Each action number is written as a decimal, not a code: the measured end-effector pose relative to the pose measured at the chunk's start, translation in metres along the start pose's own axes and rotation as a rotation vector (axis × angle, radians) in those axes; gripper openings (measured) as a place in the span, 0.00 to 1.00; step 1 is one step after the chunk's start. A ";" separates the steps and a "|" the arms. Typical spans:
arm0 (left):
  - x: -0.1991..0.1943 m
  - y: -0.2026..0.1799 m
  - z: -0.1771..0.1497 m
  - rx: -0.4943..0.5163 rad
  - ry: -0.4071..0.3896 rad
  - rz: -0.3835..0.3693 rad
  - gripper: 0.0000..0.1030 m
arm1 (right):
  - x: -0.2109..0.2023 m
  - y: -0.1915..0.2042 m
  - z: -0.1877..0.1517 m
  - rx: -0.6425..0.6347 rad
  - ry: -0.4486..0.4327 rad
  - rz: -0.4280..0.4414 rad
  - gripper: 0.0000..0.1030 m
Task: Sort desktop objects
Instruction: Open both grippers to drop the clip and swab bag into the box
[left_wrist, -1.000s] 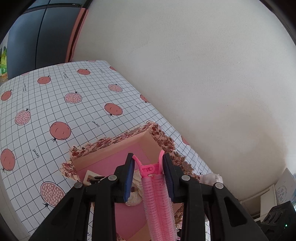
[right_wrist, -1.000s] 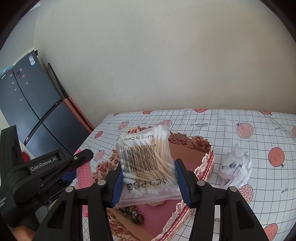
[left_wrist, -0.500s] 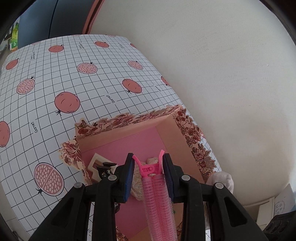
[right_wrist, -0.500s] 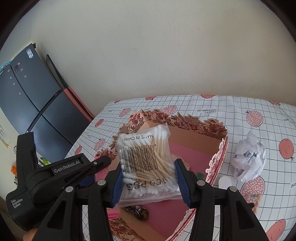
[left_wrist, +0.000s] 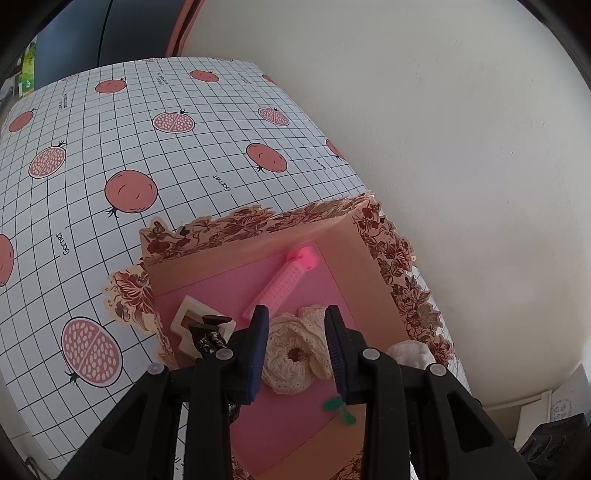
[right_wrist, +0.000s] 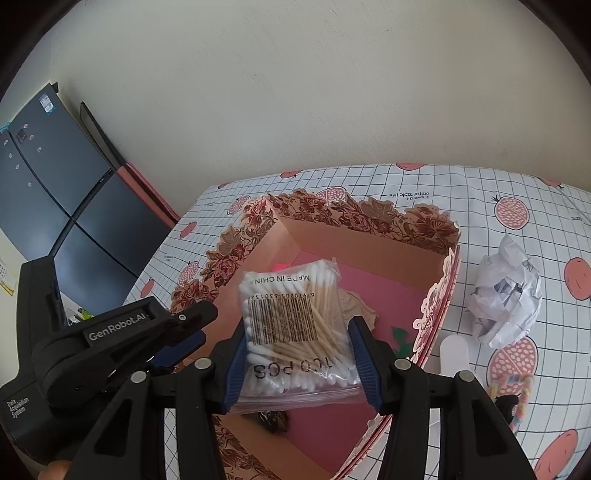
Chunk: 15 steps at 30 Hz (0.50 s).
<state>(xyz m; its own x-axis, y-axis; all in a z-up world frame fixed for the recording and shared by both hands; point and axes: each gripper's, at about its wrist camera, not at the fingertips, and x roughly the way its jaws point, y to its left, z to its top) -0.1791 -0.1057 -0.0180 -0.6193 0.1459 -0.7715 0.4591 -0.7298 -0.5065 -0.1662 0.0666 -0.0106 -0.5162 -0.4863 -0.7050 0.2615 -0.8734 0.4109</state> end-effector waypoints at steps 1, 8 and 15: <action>0.000 0.000 0.000 -0.001 0.000 0.001 0.31 | 0.001 0.000 0.000 0.002 0.002 -0.004 0.55; 0.000 -0.002 -0.001 0.003 0.007 0.004 0.31 | -0.001 0.001 0.002 -0.002 0.004 -0.015 0.55; 0.000 -0.004 -0.001 0.014 0.016 0.000 0.32 | -0.007 0.000 0.004 0.004 0.000 -0.015 0.57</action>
<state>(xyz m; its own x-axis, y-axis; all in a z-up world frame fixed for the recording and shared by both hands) -0.1800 -0.1015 -0.0160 -0.6085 0.1564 -0.7780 0.4501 -0.7394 -0.5007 -0.1658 0.0704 -0.0037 -0.5201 -0.4733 -0.7109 0.2506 -0.8803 0.4028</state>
